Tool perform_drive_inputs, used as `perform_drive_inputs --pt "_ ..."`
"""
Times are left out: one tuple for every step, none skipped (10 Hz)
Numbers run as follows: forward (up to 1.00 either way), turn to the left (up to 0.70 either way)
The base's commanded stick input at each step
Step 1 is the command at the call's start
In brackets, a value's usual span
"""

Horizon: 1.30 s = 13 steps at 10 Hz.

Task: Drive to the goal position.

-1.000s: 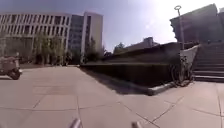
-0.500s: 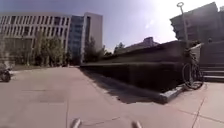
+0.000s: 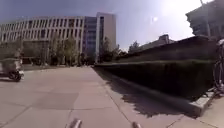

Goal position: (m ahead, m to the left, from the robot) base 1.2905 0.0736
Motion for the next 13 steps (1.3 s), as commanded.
perform_drive_inputs --pt "1.00 0.00" --pt "1.00 0.00" --pt "1.00 0.00" --pt "1.00 0.00" --pt "1.00 0.00" --pt "1.00 0.00" --pt "1.00 0.00" --pt "1.00 0.00" --pt "1.00 0.00" --pt "1.00 0.00" --pt "1.00 0.00" --pt "1.00 0.00" --pt "1.00 0.00"
